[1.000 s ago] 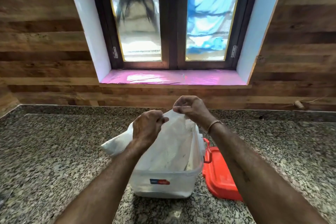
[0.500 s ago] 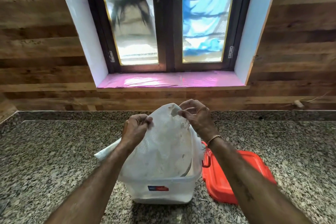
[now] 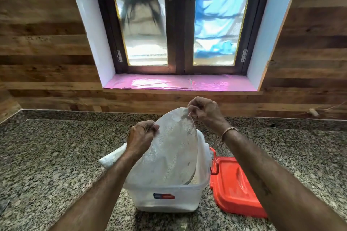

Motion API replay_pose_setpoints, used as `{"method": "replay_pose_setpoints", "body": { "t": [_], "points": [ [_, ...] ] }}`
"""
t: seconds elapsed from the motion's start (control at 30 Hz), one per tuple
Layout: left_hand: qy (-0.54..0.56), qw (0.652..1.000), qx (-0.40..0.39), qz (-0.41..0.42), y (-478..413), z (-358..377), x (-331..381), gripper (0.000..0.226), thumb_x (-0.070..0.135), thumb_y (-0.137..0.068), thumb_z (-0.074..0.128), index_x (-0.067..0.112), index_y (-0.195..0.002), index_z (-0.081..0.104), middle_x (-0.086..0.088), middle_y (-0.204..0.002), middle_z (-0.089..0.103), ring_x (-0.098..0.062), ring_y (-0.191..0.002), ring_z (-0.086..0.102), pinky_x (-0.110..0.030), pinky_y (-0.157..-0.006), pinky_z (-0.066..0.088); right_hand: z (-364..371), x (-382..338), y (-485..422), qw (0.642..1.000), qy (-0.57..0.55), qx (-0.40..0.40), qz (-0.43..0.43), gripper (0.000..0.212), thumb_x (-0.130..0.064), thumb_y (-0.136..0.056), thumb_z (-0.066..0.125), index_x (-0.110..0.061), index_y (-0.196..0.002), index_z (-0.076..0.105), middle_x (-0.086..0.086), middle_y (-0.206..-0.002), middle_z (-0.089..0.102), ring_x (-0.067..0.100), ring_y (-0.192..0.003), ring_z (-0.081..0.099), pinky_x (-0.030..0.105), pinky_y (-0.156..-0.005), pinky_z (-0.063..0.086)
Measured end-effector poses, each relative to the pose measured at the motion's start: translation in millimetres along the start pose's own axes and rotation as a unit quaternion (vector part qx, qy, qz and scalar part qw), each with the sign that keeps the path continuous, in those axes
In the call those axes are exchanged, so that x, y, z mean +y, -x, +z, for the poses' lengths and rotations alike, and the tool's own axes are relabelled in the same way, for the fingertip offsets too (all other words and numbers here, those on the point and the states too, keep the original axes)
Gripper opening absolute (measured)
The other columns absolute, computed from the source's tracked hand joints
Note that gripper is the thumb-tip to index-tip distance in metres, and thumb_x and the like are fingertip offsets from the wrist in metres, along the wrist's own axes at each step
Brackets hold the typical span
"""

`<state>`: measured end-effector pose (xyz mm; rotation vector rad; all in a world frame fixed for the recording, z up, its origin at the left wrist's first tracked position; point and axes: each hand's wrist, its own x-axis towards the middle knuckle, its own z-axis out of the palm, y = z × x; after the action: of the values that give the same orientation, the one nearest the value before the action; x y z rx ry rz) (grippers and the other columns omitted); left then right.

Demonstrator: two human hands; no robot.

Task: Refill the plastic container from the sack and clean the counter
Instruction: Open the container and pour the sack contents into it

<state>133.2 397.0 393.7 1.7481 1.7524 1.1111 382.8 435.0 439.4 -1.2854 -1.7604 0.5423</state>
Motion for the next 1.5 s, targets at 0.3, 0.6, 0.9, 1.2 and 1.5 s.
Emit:
{"method": "replay_pose_setpoints", "body": {
  "t": [0.3, 0.6, 0.9, 1.2, 1.5],
  "points": [
    [0.006, 1.0, -0.004, 0.022, 0.7, -2.4, -7.8, 0.04, 0.038, -0.095, 0.061, 0.008, -0.07, 0.051, 0.014, -0.051, 0.041, -0.009, -0.053, 0.034, -0.031, -0.055, 0.028, -1.9, -5.1, -1.3, 1.0, -0.003, 0.014, -0.013, 0.007, -0.013, -0.084, 0.082, -0.012, -0.086, 0.076, -0.004, -0.075, 0.073, -0.001, -0.064, 0.062, 0.023, -0.063, 0.058],
    [0.006, 0.999, -0.009, 0.032, 5.3, 2.3, -6.7, 0.038, 0.031, -0.096, 0.065, 0.023, -0.06, 0.055, 0.016, -0.049, 0.046, -0.006, -0.051, 0.037, -0.029, -0.055, 0.029, 9.5, -17.4, -13.2, 0.997, 0.073, -0.04, -0.007, 0.009, -0.002, -0.08, 0.083, -0.008, -0.08, 0.076, 0.0, -0.075, 0.074, 0.004, -0.065, 0.064, 0.022, -0.065, 0.055],
    [-0.084, 0.996, 0.001, 0.043, 8.0, 7.9, -3.7, 0.033, 0.035, -0.094, 0.064, 0.02, -0.067, 0.052, 0.004, -0.06, 0.056, -0.022, -0.069, 0.058, -0.032, -0.056, 0.037, 3.3, -56.4, -32.7, 0.882, 0.381, -0.247, -0.127, 0.026, -0.002, -0.094, 0.061, -0.017, -0.073, 0.065, 0.002, -0.079, 0.067, 0.013, -0.067, 0.064, 0.024, -0.058, 0.044],
    [0.034, 0.998, -0.001, 0.046, -9.7, 19.5, 44.7, 0.033, 0.058, -0.081, 0.063, 0.026, -0.083, 0.069, 0.01, -0.071, 0.068, -0.016, -0.07, 0.064, -0.036, -0.062, 0.052, -2.4, -63.2, -45.1, 0.931, 0.3, -0.179, -0.109, 0.029, -0.004, -0.092, 0.064, -0.028, -0.077, 0.066, -0.011, -0.079, 0.064, 0.008, -0.073, 0.059, 0.025, -0.065, 0.042],
    [0.272, 0.959, -0.022, -0.075, -13.4, 15.0, 28.0, 0.024, 0.019, -0.096, 0.068, 0.01, -0.074, 0.067, 0.0, -0.07, 0.057, -0.018, -0.07, 0.045, -0.033, -0.065, 0.037, 16.0, 28.1, 37.0, 0.956, -0.241, -0.1, 0.132, 0.011, -0.019, -0.097, 0.068, -0.011, -0.095, 0.076, -0.002, -0.086, 0.072, 0.009, -0.08, 0.063, 0.032, -0.081, 0.051]
  ]
}}
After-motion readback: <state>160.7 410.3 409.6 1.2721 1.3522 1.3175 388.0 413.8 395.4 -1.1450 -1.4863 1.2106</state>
